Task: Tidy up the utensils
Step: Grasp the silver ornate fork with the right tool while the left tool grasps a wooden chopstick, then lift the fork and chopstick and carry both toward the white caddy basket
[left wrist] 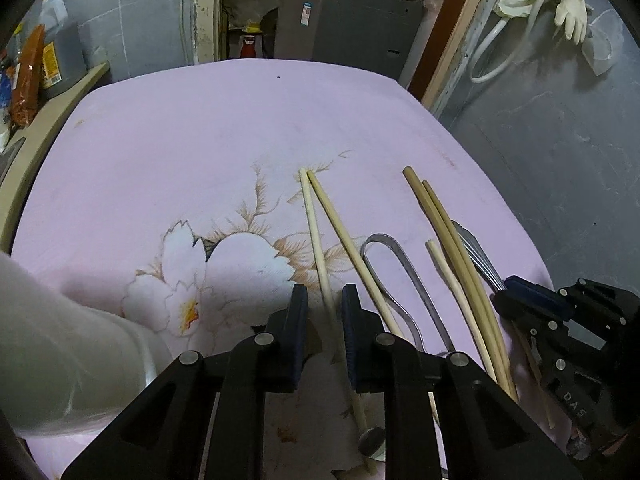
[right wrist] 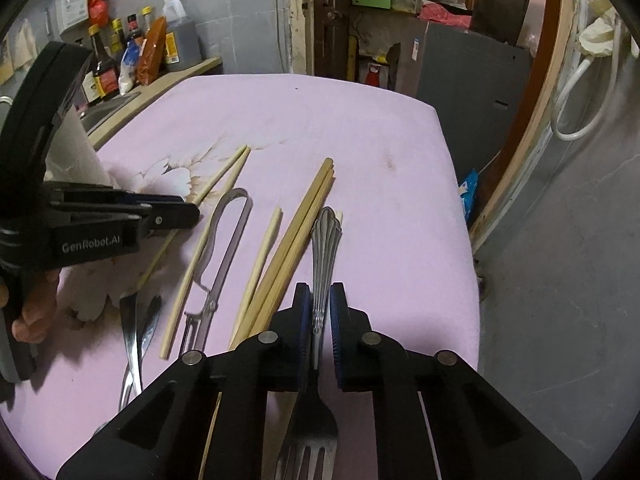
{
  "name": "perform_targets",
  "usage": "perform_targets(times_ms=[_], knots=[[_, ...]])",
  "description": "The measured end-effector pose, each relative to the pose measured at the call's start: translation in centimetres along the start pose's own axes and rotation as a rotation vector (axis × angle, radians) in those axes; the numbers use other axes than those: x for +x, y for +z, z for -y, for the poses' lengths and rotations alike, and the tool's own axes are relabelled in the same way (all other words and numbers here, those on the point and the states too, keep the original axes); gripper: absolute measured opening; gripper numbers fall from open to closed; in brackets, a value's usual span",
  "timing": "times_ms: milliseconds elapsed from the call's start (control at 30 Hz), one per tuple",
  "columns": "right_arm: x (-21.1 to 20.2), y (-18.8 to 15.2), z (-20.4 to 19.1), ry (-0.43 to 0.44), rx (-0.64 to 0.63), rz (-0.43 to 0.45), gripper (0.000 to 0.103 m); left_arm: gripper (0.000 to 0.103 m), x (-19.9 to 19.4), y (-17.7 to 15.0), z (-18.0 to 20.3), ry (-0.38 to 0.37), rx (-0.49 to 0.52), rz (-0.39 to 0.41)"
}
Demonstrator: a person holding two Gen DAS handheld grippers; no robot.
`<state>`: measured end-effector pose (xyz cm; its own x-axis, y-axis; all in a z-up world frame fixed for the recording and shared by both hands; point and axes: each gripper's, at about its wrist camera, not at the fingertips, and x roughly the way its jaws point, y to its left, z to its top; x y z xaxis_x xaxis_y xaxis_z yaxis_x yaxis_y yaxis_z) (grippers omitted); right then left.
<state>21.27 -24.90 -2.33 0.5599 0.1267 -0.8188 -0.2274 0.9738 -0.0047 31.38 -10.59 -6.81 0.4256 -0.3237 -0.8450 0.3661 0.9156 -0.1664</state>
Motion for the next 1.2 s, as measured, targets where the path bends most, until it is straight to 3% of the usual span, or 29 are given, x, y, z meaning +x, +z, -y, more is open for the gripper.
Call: perform_targets(times_ms=[67, 133, 567, 900, 1067, 1200], knots=[[0.1, 0.2, 0.2, 0.009, 0.011, 0.003, 0.005, 0.004, 0.0, 0.0, -0.1, -0.008, -0.023, -0.006], [0.0, 0.1, 0.1, 0.014, 0.019, 0.017, 0.005, 0.004, -0.3, -0.2, -0.4, -0.030, -0.066, -0.006], [-4.6, -1.9, -0.9, 0.083, 0.039, 0.223, 0.005, 0.002, -4.6, -4.2, 0.2, -0.070, -0.106, 0.038], [-4.6, -2.5, -5.1, 0.264, -0.024, 0.172, 0.005, 0.002, -9.9, -9.9, -1.5, 0.007, -0.233, 0.084], [-3.5, -2.2, -7.8, 0.285, -0.106, 0.118, 0.005, 0.002, -10.2, -11.5, -2.9, 0.057, -0.289, 0.048], [-2.5, -2.1, -9.3, 0.275, -0.174, 0.060, 0.005, 0.002, -10.0, -11.8, -3.5, 0.044, -0.300, 0.011]])
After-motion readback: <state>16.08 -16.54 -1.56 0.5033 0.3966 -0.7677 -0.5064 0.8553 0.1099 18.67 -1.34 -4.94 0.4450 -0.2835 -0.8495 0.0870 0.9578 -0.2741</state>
